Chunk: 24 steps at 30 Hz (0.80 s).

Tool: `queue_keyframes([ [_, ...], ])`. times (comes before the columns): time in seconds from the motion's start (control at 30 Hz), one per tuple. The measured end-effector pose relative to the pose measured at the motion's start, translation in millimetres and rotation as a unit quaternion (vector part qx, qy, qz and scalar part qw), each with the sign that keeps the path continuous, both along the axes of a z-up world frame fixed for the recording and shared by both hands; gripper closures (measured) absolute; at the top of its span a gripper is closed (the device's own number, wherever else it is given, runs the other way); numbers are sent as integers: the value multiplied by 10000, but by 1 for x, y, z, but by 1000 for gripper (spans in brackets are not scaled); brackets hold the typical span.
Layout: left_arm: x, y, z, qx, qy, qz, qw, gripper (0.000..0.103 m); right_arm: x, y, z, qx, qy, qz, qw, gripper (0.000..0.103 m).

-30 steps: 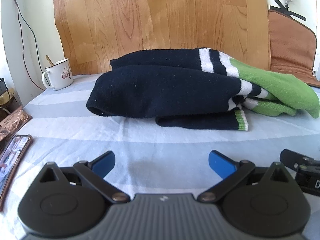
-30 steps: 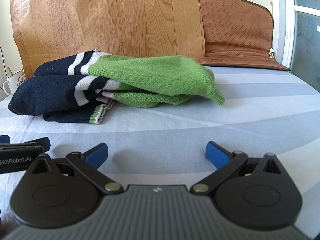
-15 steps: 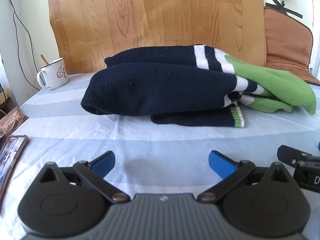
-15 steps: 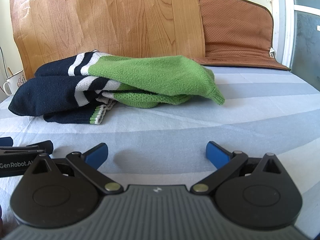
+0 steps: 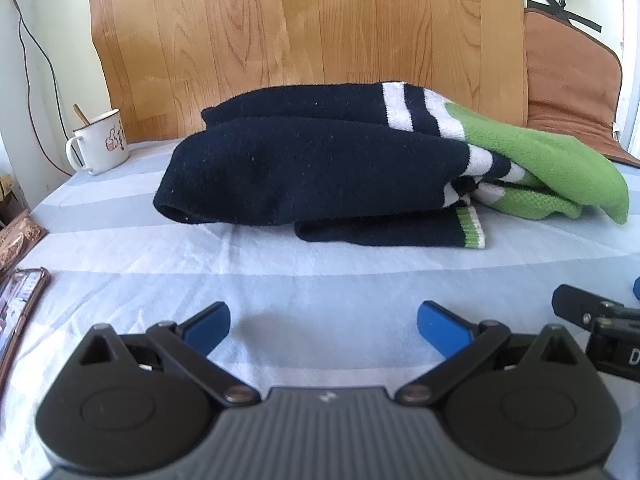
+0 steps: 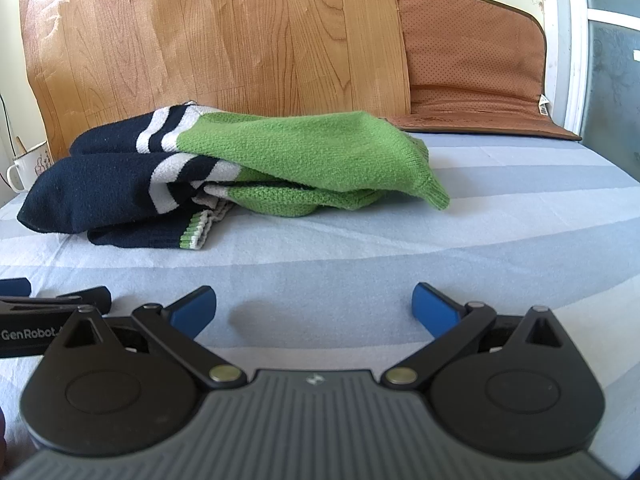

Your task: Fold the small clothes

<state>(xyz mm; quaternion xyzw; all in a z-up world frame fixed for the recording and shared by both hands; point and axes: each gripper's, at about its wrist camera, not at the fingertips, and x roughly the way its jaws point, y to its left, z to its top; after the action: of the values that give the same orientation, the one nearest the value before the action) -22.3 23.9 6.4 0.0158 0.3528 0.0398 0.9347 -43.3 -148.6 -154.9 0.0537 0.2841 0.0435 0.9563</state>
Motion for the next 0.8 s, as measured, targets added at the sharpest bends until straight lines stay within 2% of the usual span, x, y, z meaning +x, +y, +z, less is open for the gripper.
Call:
queue_keyframes([
  [0.23, -5, 12, -3, -455, -220, 122, 9986, 0, -2, -6, 2, 214, -96, -26, 9997, 0],
  [0.3, -6, 13, -3, -465, -217, 64, 9987, 0, -4, -10, 8, 266, -300, -81, 9992, 11],
  [0.33, -6, 12, -3, -406, -178, 20, 9990, 0, -6, -12, 12, 247, -440, -69, 9987, 15],
  [0.4, -6, 8, -4, -171, -65, -157, 9997, 0, -5, -12, 26, 139, -765, 65, 9970, 29],
  [0.43, -7, 8, -4, -181, -53, -221, 9996, 0, -3, -11, 33, 85, -910, 180, 9957, 33],
  [0.47, -8, 10, -3, -236, -42, -259, 9994, 0, 2, -10, 42, 21, -1062, 345, 9937, 38],
  [0.57, -11, 18, -1, -412, -22, -366, 9985, 0, 22, 5, 62, -310, -1301, 886, 9871, 39],
  [0.67, -12, 33, 4, -648, 53, -358, 9972, 0, 50, 29, 64, -888, -1248, 1469, 9772, 40],
  [0.73, -12, 44, 7, -819, 111, -300, 9961, 0, 68, 43, 56, -1249, -1181, 1610, 9719, 42],
  [0.77, -11, 50, 9, -901, 132, -253, 9955, 0, 81, 49, 53, -1332, -1069, 1679, 9709, 60],
  [0.8, -9, 56, 11, -982, 145, -211, 9948, 0, 94, 52, 51, -1331, -902, 1786, 9707, 91],
])
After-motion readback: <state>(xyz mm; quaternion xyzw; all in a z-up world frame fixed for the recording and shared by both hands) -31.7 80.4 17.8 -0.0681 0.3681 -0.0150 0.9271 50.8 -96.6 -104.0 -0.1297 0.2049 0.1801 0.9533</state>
